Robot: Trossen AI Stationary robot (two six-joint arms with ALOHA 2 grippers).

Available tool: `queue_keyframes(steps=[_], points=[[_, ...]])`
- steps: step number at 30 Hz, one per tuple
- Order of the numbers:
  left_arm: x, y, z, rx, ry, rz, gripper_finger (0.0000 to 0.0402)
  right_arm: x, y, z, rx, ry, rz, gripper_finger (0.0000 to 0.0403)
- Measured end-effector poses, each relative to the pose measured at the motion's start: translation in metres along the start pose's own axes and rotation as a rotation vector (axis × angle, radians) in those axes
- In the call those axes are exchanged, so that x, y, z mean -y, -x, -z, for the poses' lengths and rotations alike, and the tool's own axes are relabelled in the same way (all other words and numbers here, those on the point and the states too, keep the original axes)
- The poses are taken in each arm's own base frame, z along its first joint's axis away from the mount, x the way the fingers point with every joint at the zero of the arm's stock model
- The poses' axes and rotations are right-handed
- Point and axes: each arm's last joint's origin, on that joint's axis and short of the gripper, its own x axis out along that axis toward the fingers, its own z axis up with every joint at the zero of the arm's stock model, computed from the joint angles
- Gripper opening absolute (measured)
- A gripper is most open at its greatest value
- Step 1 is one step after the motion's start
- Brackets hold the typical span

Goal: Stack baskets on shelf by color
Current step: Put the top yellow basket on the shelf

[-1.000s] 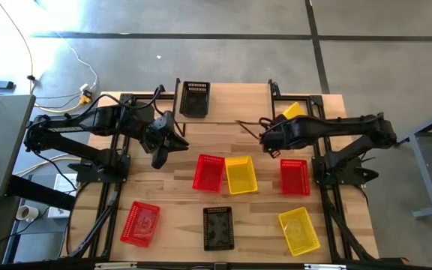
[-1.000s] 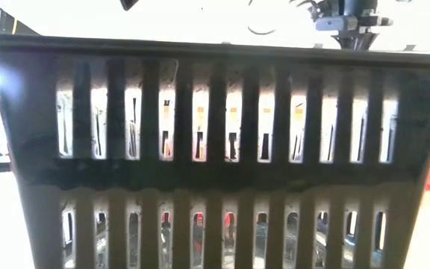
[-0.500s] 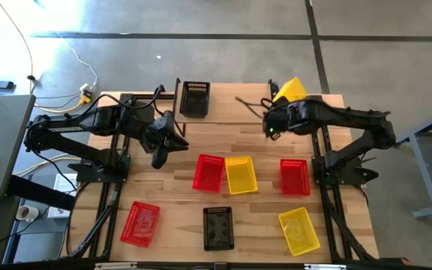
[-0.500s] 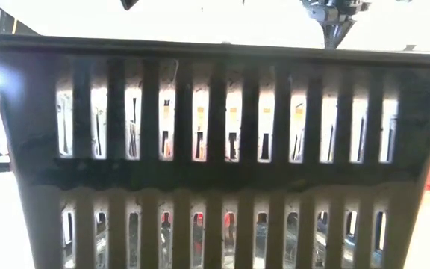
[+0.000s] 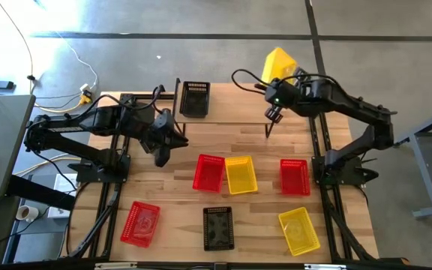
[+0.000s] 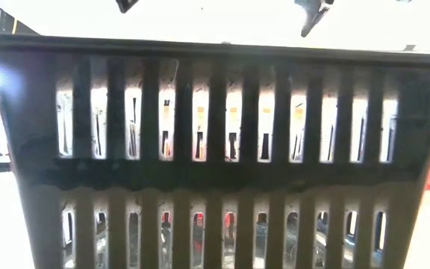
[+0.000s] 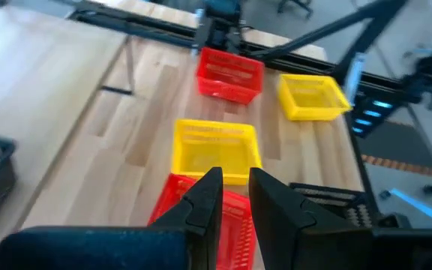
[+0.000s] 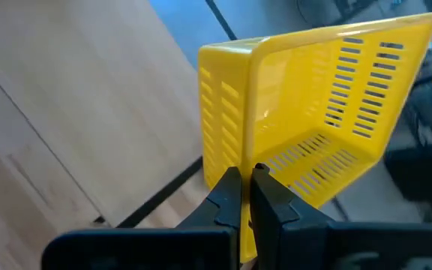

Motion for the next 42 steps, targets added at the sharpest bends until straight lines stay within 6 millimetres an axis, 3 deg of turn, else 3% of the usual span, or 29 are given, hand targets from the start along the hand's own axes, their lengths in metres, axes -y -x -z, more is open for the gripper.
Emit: queue_keyframes(steps=[9,16,28,42], points=[[-0.002,0.0,0.003,-0.03,0.054,-0.036,0.006,-0.03,-0.041,-0.015,-0.13,0.19,-0.078,0.0],[-0.002,0.0,0.003,-0.031,0.054,-0.036,0.006,-0.051,-0.062,-0.017,-0.233,0.241,-0.155,0.0],[-0.002,0.0,0.004,-0.034,0.053,-0.037,0.006,-0.066,-0.073,-0.022,-0.241,0.326,-0.26,0.0],[-0.002,0.0,0.004,-0.042,0.036,-0.038,0.006,-0.078,-0.088,-0.021,-0.307,0.382,-0.248,0.0]])
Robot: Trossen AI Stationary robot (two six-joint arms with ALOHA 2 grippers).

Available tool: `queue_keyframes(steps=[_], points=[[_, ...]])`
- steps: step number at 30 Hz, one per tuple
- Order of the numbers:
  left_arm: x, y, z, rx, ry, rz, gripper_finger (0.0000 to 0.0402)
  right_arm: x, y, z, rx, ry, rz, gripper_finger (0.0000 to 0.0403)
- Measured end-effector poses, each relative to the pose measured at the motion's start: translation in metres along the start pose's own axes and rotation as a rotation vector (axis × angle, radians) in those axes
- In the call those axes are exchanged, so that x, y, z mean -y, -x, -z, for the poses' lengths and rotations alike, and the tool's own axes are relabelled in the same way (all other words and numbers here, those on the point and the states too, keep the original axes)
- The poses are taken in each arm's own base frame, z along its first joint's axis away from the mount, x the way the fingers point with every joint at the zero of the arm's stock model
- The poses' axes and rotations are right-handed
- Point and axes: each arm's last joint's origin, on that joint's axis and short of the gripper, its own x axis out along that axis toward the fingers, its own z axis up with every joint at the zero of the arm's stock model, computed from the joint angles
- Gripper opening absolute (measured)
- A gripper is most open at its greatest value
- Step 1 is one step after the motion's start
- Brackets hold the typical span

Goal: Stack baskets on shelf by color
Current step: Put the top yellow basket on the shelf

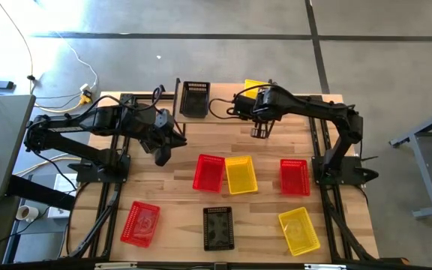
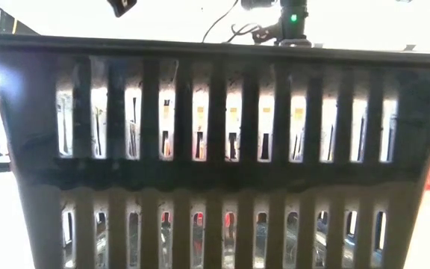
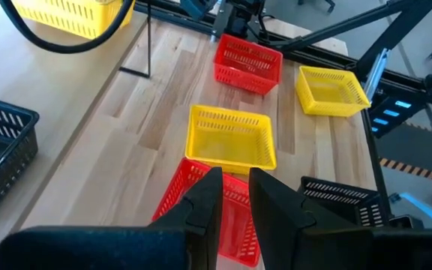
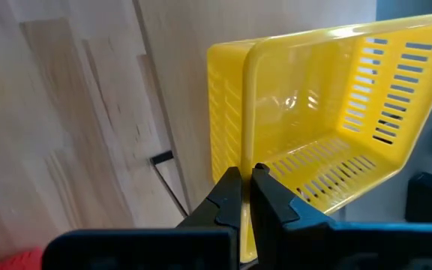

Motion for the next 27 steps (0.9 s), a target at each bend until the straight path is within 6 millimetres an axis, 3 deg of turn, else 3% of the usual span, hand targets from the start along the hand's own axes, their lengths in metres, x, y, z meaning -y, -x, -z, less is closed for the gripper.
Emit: queue_keyframes(steps=[8,20,27], points=[[0.0,0.0,0.001,-0.008,0.0,-0.002,0.006,0.0,0.0,0.0,-0.002,0.044,0.0,0.0003],[0.0,0.0,0.001,-0.008,0.005,-0.002,0.006,0.001,0.0,0.0,-0.004,0.023,0.02,0.0065],[-0.001,0.0,0.001,-0.002,0.008,-0.025,0.0061,0.006,0.016,-0.001,0.034,-0.049,0.019,0.0066]])
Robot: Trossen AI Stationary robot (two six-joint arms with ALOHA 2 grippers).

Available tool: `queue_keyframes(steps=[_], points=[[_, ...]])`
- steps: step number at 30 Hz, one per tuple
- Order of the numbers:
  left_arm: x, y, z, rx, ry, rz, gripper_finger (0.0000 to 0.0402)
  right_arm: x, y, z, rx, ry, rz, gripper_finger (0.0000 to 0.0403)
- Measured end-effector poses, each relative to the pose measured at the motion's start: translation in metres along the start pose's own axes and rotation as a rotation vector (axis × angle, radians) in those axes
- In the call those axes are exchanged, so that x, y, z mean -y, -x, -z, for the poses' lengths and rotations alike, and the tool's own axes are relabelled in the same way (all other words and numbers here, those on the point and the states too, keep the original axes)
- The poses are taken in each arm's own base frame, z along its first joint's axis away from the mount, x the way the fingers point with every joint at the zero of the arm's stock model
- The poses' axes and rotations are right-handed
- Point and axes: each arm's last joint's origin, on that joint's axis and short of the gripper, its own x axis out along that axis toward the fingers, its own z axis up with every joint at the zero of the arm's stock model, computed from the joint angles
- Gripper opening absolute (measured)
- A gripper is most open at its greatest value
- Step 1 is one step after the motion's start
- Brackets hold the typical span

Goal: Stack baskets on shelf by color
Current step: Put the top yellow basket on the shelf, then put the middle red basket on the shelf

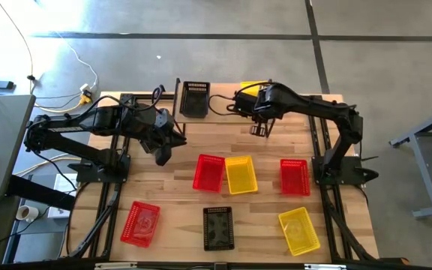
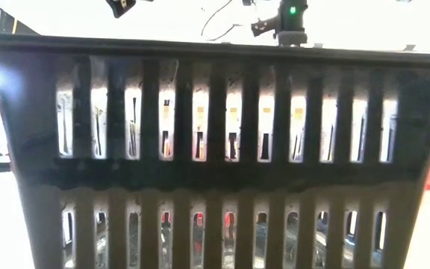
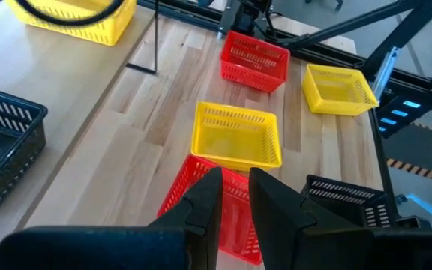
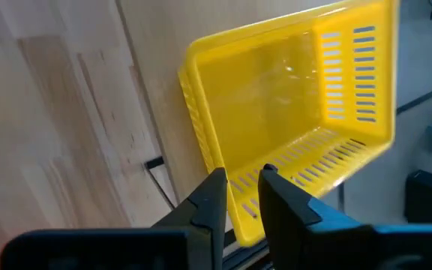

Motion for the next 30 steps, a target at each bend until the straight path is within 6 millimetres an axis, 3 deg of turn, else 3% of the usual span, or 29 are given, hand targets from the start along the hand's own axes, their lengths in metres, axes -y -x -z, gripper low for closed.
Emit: queue_keyframes(steps=[8,17,30], points=[[0.0,0.0,0.0,0.0,-0.001,-0.002,0.0098,0.01,0.022,0.003,0.014,-0.118,-0.013,0.0067],[0.013,-0.006,0.004,-0.033,-0.004,0.042,0.0144,0.013,0.06,0.0,0.153,-0.319,-0.05,0.0067],[0.047,-0.056,0.022,-0.222,-0.146,0.09,0.0136,0.028,0.109,0.008,0.325,-0.447,-0.058,0.0067]])
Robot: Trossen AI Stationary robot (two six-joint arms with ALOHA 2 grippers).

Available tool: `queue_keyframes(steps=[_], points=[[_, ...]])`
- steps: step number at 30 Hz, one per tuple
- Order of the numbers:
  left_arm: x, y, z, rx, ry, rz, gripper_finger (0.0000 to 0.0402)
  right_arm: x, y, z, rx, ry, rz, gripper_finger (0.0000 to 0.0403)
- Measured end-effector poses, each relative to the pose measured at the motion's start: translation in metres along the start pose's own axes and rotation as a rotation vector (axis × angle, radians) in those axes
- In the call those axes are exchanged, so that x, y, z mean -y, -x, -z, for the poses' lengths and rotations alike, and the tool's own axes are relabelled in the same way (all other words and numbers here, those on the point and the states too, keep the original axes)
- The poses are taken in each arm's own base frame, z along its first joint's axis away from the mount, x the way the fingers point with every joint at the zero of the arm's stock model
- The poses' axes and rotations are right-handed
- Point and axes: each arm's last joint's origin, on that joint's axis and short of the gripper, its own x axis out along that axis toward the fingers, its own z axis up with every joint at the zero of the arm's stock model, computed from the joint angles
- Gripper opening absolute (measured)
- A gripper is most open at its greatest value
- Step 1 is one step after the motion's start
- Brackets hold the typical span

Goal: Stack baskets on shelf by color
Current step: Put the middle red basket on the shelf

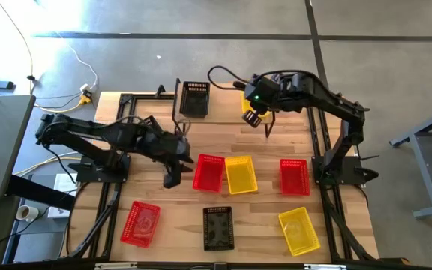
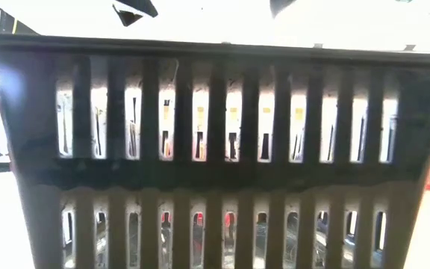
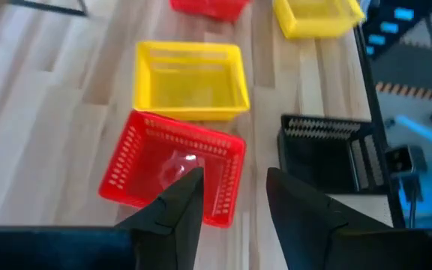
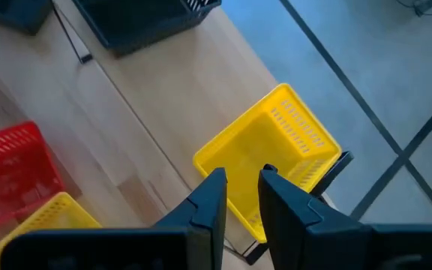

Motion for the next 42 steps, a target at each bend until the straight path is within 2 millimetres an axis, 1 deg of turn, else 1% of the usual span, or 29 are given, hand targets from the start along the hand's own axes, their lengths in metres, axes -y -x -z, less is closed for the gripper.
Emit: queue_keyframes(steps=[3,10,15,21,31,36,42], points=[[0.009,-0.013,0.003,-0.042,-0.078,0.005,0.0136,0.006,0.007,-0.001,0.014,-0.013,0.002,0.0067],[0.025,-0.047,0.011,-0.138,-0.14,-0.034,0.0136,0.017,0.019,-0.005,0.062,-0.005,-0.002,0.0067],[0.034,-0.071,0.017,-0.197,-0.173,-0.06,0.0135,0.021,0.024,-0.007,0.084,-0.01,-0.004,0.0066],[0.042,-0.097,0.023,-0.23,-0.198,-0.074,0.0136,0.021,0.024,-0.007,0.083,-0.003,0.0,0.0066],[0.043,-0.137,0.038,-0.33,-0.222,-0.129,0.0133,0.021,0.024,-0.007,0.085,-0.004,0.007,0.0066],[0.042,-0.152,0.045,-0.375,-0.258,-0.142,0.0133,0.021,0.023,-0.007,0.085,-0.01,0.007,0.0066],[0.042,-0.163,0.051,-0.412,-0.264,-0.137,0.0133,0.021,0.023,-0.007,0.085,-0.01,0.008,0.0066]])
